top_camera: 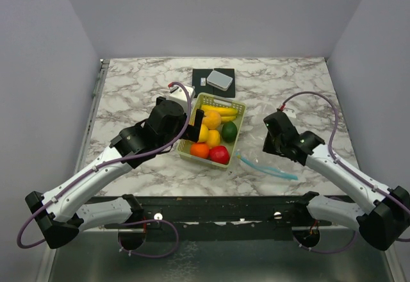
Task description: Place the food in the zip-top bag and seal the zipper
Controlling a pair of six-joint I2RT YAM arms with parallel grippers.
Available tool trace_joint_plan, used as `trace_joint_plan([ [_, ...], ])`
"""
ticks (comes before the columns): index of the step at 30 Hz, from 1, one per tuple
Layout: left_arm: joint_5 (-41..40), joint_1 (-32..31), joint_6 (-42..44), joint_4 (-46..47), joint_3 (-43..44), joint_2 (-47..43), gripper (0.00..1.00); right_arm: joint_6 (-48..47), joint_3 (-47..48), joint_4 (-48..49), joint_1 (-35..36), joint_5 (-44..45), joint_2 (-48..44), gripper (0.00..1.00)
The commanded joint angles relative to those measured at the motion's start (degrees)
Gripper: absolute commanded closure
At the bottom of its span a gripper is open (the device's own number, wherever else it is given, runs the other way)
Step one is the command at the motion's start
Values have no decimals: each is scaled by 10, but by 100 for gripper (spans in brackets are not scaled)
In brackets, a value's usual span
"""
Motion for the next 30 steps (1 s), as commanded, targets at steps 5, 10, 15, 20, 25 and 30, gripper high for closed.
trace_joint_plan([
  [5, 4, -1, -2, 5, 19, -3, 1, -93, 91, -47, -3, -42, -21, 99],
  [10, -2, -1, 0, 1, 19, -12, 1, -147, 138, -44, 2, -71, -9, 99],
  [15, -15, -1, -5, -11, 20, -26, 1, -204, 183, -31, 21, -97, 12, 99],
  [20, -29, -1, -12, -28, 24, -40, 1, -250, 240, -36, 60, -77, 56, 99],
  [25, -46, -1, -24, -49, 20, -59, 1, -284, 288, -33, 107, -58, 105, 99],
  [30, -63, -1, -40, -84, 27, -74, 1, -329, 337, -27, 153, -43, 159, 99],
])
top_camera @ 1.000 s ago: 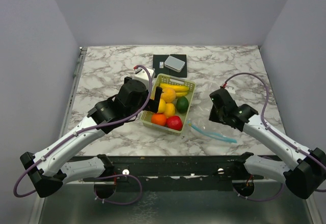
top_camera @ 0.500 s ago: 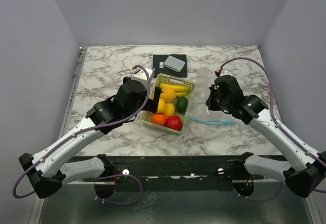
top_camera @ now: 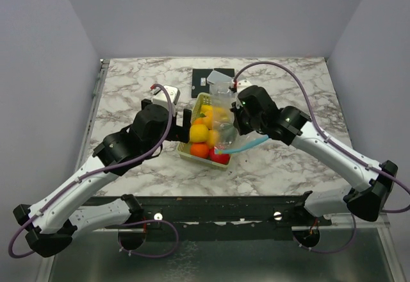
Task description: Place the food in the zip-top bag and seal the zipper
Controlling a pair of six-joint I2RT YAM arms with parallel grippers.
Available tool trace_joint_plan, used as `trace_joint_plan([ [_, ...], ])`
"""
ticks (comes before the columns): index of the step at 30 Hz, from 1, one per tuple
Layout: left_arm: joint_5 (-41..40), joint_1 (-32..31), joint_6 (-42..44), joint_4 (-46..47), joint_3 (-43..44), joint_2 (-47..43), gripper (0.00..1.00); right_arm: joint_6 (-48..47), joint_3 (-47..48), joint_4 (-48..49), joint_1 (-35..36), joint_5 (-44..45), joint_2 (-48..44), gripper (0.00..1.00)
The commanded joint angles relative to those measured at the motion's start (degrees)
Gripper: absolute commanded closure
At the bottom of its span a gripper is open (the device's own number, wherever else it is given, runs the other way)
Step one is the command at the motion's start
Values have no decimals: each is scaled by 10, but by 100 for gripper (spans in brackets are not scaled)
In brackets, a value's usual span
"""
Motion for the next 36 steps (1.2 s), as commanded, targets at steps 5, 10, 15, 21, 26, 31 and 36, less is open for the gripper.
trace_joint_plan([
  [5, -41, -1, -46, -88, 26, -33, 1, -100, 76, 20, 57, -2, 80, 99],
  [10, -57, -1, -73, -128, 25, -58, 1, -137, 125, 33, 76, -21, 139, 99],
  [15, -59, -1, -97, -163, 33, -73, 1, -171, 174, 47, 89, -40, 195, 99],
  [21, -64, -1, -120, -208, 50, -78, 1, -181, 205, 61, 93, -77, 251, 99],
  [26, -65, -1, -136, -229, 57, -89, 1, -183, 221, 66, 104, -82, 289, 99],
  [31, -64, -1, -146, -236, 51, -97, 1, -190, 227, 56, 115, -62, 309, 97],
  [36, -67, -1, -153, -234, 44, -97, 1, -184, 198, 69, 120, -72, 302, 85],
])
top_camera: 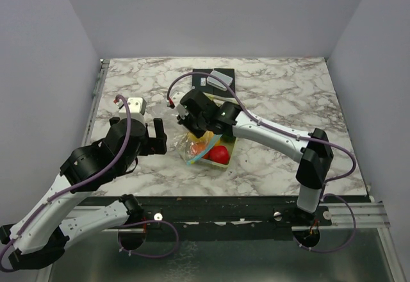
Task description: Place the food in the zip-top bag and seal the zipper
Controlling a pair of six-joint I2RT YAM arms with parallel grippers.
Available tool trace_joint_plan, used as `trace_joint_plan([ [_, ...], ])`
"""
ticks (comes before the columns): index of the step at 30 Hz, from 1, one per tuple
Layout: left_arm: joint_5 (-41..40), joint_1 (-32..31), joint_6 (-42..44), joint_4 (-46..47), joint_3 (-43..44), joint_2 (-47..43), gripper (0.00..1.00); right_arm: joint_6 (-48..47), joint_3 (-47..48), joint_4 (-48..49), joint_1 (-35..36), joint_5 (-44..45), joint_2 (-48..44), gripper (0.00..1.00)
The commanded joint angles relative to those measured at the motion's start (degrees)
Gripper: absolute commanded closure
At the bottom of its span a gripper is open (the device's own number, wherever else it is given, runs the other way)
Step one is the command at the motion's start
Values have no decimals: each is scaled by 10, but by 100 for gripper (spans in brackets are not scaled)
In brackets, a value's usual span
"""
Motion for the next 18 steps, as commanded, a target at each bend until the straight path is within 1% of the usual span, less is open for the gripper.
trace_joint_plan([
  [1, -17, -1, -11, -9, 2, -2, 1, -2, -17, 17, 7, -11, -7, 82],
  [5, -21, -1, -10, -2, 1, 0, 1, 4, -33, 25, 9, -13, -20, 69],
  [8, -17, -1, -9, 7, -2, 7, 1, 8, -41, 30, 10, -8, -33, 65],
  [14, -3, -1, 1, 40, -26, 17, 1, 28, -69, 50, 10, 3, -82, 52],
  [16, 1, -1, 6, 51, -33, 21, 1, 34, -80, 56, 10, 9, -99, 51],
  [18, 5, -1, 11, 62, -40, 28, 1, 59, -94, 64, 10, 18, -120, 49],
])
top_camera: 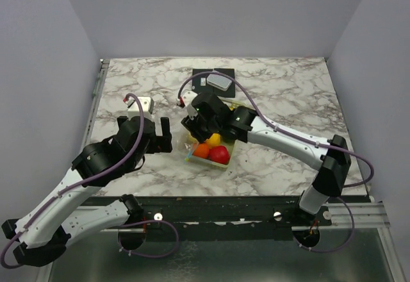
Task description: Place the food in the zip-top bag and seal the zipper
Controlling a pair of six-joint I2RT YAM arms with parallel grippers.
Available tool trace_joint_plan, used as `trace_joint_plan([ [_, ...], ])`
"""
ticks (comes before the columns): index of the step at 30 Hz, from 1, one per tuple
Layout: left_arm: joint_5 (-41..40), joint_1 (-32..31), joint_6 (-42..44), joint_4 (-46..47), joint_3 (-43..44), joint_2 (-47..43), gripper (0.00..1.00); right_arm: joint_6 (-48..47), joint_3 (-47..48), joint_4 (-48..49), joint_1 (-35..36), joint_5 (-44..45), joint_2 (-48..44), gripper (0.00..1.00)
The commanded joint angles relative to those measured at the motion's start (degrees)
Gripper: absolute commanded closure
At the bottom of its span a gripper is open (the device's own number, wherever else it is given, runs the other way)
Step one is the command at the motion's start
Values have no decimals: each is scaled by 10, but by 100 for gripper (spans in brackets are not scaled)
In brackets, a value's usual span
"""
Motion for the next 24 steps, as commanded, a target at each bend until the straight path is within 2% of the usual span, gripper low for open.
trace_joint_plan([
  [1, 12, -1, 14, 38, -19, 13, 1, 44, -28, 36, 7, 21, -58, 48],
  [8, 13, -1, 38, 84, -48, 39, 1, 103, -74, 52, 7, 63, -112, 46],
  [14, -23, -1, 51, 103, -56, 60, 1, 140, -100, 49, 7, 73, -134, 46],
  [24, -4, -2, 23, 99, -98, 62, 9, 227, -160, 39, 7, 79, -186, 46],
])
